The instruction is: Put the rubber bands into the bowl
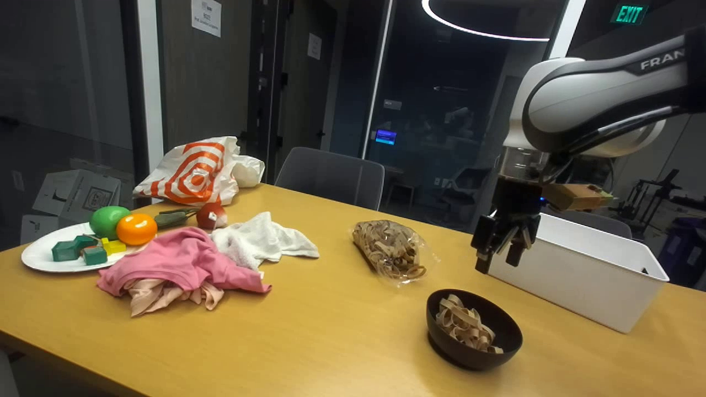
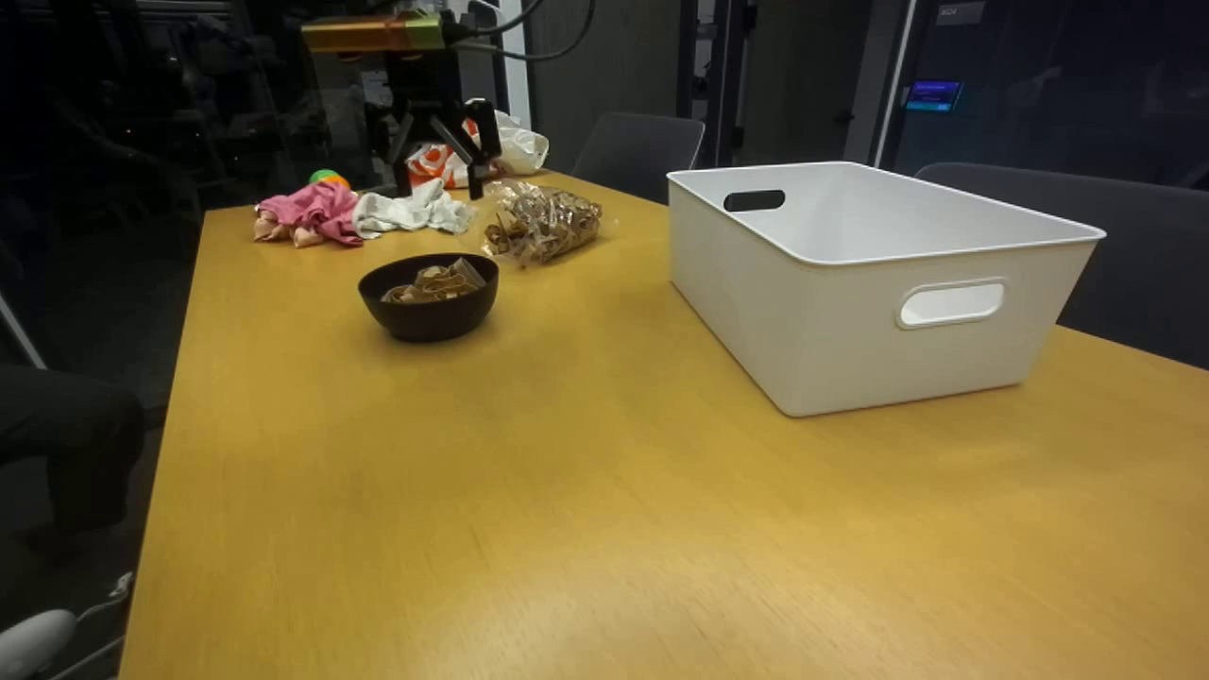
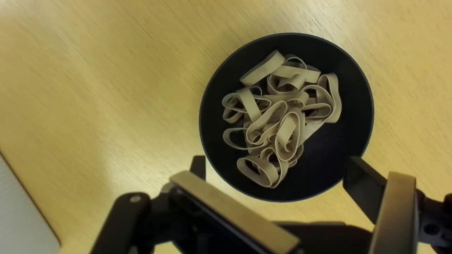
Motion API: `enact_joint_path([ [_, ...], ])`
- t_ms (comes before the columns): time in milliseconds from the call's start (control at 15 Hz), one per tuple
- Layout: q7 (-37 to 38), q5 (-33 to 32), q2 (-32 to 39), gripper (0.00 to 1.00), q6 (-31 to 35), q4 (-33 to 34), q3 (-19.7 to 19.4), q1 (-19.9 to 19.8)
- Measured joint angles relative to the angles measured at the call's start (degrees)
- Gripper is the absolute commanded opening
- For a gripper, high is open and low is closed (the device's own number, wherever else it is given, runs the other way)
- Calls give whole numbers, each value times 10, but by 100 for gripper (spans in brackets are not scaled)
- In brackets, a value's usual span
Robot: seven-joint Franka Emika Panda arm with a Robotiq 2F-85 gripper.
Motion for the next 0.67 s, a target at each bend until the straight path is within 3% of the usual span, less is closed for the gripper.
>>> enact_joint_path([
  [267,-5,54,-33,100,-18,5,-5,-6],
  [667,-6,56,-28,100,-19,3,-6,-6],
])
